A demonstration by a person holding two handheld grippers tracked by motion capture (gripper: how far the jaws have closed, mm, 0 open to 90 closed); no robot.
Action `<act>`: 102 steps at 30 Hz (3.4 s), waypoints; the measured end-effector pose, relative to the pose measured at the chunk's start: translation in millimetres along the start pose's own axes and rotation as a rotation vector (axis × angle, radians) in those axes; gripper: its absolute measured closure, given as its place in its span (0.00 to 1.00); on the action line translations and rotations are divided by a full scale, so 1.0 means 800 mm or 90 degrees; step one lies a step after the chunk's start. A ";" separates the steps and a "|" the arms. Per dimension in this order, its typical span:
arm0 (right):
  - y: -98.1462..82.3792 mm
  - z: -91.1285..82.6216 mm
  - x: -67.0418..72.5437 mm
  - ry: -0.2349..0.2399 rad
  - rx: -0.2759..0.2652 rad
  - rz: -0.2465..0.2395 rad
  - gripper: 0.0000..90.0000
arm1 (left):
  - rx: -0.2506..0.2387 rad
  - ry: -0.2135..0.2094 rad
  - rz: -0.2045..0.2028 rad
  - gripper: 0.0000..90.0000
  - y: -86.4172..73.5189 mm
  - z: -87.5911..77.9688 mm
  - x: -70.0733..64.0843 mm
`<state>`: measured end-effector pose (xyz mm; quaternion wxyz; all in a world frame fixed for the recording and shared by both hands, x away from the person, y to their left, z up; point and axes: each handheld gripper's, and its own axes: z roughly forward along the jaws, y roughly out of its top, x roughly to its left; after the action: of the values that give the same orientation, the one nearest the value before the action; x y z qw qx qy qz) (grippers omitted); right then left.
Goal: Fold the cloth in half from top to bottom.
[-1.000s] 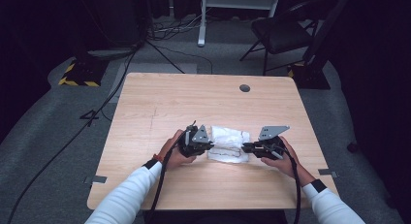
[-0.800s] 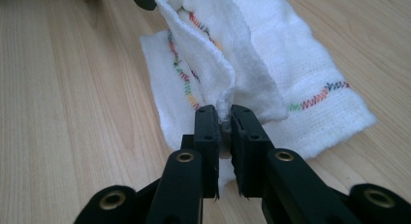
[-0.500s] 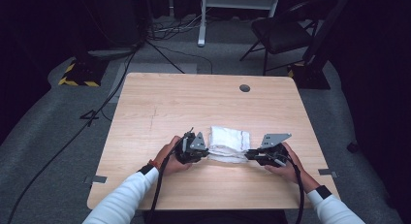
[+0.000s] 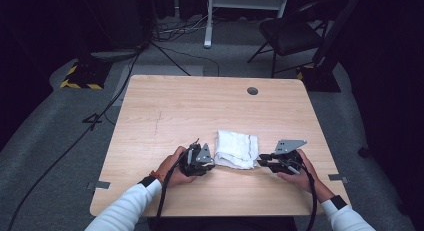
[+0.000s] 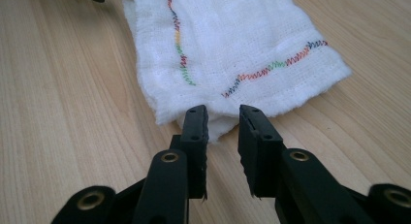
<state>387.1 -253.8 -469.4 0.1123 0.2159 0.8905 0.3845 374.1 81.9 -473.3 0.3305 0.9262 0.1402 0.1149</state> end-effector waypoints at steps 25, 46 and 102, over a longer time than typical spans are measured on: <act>0.026 0.024 -0.023 -0.075 0.013 0.030 0.41 | -0.039 0.070 -0.041 0.31 0.048 0.022 0.037; 0.018 0.018 -0.016 -0.092 0.030 0.012 0.37 | -0.006 0.076 -0.041 0.22 0.020 0.005 0.028; -0.127 -0.089 -0.047 -0.225 0.009 0.211 0.25 | 0.031 0.164 -0.207 0.19 -0.151 -0.090 0.022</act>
<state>363.8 -378.6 -494.6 0.2001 0.4237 0.8121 0.3477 346.6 219.1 -494.6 0.3012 0.8768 0.3320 0.1740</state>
